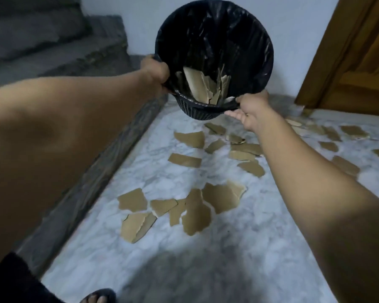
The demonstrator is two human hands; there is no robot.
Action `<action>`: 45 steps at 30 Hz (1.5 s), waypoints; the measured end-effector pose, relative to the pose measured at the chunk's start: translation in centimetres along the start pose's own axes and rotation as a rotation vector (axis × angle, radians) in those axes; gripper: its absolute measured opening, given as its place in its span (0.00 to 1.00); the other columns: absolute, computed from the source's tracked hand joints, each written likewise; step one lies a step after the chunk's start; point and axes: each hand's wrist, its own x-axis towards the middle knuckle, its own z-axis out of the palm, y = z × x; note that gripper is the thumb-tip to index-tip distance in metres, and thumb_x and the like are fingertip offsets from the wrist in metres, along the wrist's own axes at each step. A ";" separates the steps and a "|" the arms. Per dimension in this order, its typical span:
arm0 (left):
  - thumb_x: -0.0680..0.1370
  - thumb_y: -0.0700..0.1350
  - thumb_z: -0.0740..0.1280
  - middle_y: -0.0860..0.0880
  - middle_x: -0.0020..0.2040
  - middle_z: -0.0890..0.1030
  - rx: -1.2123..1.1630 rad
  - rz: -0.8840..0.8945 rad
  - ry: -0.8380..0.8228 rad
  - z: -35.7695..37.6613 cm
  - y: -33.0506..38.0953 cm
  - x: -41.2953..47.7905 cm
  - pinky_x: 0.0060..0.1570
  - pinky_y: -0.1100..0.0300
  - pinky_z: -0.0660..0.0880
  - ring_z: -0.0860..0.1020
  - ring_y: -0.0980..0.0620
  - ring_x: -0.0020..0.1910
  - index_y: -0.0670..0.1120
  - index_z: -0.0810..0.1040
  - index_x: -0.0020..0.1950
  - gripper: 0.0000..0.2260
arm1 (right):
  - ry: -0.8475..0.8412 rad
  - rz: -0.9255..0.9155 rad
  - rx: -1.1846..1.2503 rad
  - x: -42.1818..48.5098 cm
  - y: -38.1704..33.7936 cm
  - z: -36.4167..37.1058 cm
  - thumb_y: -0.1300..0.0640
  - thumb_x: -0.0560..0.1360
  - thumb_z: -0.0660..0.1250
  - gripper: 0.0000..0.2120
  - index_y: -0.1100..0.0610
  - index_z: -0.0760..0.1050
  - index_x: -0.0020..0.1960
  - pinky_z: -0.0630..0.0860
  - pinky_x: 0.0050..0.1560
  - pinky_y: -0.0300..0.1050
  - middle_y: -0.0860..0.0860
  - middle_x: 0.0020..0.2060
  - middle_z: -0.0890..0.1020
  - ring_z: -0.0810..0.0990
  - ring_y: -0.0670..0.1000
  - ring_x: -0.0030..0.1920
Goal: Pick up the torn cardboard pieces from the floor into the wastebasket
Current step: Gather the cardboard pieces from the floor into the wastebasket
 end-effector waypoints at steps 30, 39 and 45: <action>0.80 0.47 0.67 0.48 0.72 0.70 -0.224 -0.313 -0.268 -3.1 -16.9 21.7 0.59 0.47 0.76 0.71 0.45 0.68 0.50 0.62 0.77 0.26 | -0.056 0.187 -0.091 15.7 9.5 16.6 0.63 0.85 0.55 0.21 0.54 0.62 0.77 0.80 0.61 0.55 0.53 0.58 0.74 0.79 0.59 0.64; 0.74 0.54 0.73 0.44 0.62 0.78 1.075 -0.146 -0.674 -8.4 -17.7 8.3 0.41 0.50 0.82 0.80 0.43 0.52 0.46 0.74 0.70 0.27 | -0.072 0.236 -0.352 5.7 17.2 12.4 0.65 0.82 0.62 0.17 0.60 0.69 0.70 0.79 0.38 0.49 0.56 0.46 0.77 0.79 0.55 0.40; 0.71 0.53 0.76 0.43 0.66 0.76 1.384 -0.266 -0.717 -14.0 -24.2 -2.1 0.60 0.57 0.72 0.75 0.45 0.64 0.44 0.77 0.66 0.26 | -0.562 0.486 -0.870 -1.6 24.9 9.5 0.55 0.78 0.66 0.11 0.60 0.79 0.55 0.79 0.45 0.42 0.54 0.49 0.81 0.83 0.54 0.45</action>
